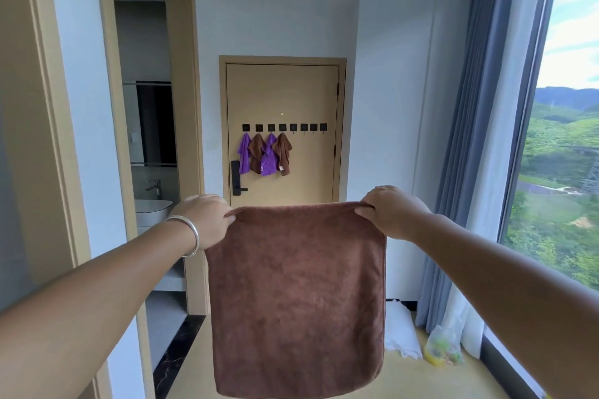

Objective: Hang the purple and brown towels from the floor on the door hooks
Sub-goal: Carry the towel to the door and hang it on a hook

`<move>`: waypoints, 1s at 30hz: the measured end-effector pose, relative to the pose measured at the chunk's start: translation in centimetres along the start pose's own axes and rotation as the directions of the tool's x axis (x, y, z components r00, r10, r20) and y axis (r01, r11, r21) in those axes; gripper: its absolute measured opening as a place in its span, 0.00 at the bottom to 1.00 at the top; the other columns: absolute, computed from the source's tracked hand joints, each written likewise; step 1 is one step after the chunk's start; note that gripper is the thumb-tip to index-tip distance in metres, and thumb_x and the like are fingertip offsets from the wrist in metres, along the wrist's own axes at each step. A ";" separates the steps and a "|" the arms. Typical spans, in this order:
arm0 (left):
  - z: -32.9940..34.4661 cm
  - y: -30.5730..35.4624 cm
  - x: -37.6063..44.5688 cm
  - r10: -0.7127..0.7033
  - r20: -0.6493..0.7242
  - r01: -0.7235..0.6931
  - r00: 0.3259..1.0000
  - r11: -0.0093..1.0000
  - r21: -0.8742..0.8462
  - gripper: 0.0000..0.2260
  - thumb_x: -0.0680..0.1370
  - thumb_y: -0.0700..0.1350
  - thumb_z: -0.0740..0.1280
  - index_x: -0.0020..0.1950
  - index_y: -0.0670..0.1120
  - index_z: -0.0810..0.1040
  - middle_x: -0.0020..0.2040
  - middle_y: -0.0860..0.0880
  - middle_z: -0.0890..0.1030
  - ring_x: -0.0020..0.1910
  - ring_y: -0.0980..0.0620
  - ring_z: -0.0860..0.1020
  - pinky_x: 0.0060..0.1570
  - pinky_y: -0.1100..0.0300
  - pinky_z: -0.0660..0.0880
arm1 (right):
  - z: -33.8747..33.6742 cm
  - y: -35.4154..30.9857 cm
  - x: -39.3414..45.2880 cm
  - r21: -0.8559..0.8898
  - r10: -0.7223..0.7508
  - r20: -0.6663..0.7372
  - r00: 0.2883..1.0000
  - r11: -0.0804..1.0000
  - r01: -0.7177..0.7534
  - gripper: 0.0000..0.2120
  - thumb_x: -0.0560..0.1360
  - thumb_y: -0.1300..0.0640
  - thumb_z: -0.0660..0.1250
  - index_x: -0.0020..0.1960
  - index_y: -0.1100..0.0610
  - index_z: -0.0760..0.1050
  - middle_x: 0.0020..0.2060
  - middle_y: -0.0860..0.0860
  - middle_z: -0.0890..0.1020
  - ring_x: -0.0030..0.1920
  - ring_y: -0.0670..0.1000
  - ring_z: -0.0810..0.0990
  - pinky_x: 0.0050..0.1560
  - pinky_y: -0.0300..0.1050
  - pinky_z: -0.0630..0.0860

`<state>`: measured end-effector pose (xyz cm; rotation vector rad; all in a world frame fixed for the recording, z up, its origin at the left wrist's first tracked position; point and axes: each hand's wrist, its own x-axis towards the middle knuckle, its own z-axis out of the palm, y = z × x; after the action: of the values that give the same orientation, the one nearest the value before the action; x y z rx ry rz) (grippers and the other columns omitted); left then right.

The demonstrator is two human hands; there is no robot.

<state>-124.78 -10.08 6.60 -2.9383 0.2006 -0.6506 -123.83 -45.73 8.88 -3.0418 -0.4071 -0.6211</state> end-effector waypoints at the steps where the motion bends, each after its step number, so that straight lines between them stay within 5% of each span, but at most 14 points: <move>1: 0.6 -0.8 1.2 0.006 -0.004 -0.006 1.000 1.000 -0.007 0.15 0.82 0.53 0.52 0.50 0.51 0.78 0.48 0.54 0.75 0.53 0.51 0.74 0.55 0.56 0.68 | 0.5 -0.3 1.4 0.003 0.006 0.003 1.000 1.000 -0.006 0.20 0.81 0.41 0.53 0.58 0.50 0.78 0.55 0.47 0.79 0.61 0.50 0.72 0.59 0.51 0.73; 11: 5.9 -8.4 11.7 0.011 -0.027 -0.012 1.000 0.998 -0.058 0.13 0.82 0.53 0.53 0.44 0.53 0.74 0.47 0.52 0.76 0.49 0.50 0.74 0.55 0.53 0.72 | 5.2 -3.3 13.7 -0.010 0.037 -0.007 0.999 0.999 -0.037 0.20 0.81 0.41 0.52 0.54 0.49 0.79 0.53 0.46 0.79 0.61 0.48 0.71 0.60 0.50 0.73; 16: 8.9 -11.0 15.6 0.012 -0.010 -0.013 1.000 0.998 -0.068 0.15 0.82 0.53 0.53 0.50 0.52 0.78 0.49 0.53 0.77 0.50 0.51 0.75 0.55 0.53 0.73 | 7.6 -4.1 18.3 -0.005 0.047 0.003 0.999 0.999 -0.047 0.19 0.81 0.41 0.52 0.52 0.49 0.79 0.51 0.46 0.79 0.60 0.49 0.72 0.58 0.50 0.73; 30: 15.2 -12.4 29.3 0.015 0.048 -0.015 0.999 1.000 -0.002 0.17 0.82 0.53 0.52 0.52 0.51 0.79 0.52 0.52 0.77 0.53 0.50 0.75 0.58 0.52 0.71 | 13.9 0.4 32.2 0.021 0.029 -0.012 1.000 0.999 -0.028 0.19 0.80 0.40 0.53 0.57 0.47 0.79 0.56 0.47 0.78 0.64 0.50 0.70 0.60 0.51 0.73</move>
<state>-90.66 -1.02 6.81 -2.9474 0.2178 -0.5772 -89.79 -37.15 8.52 -3.0172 -0.3667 -0.6293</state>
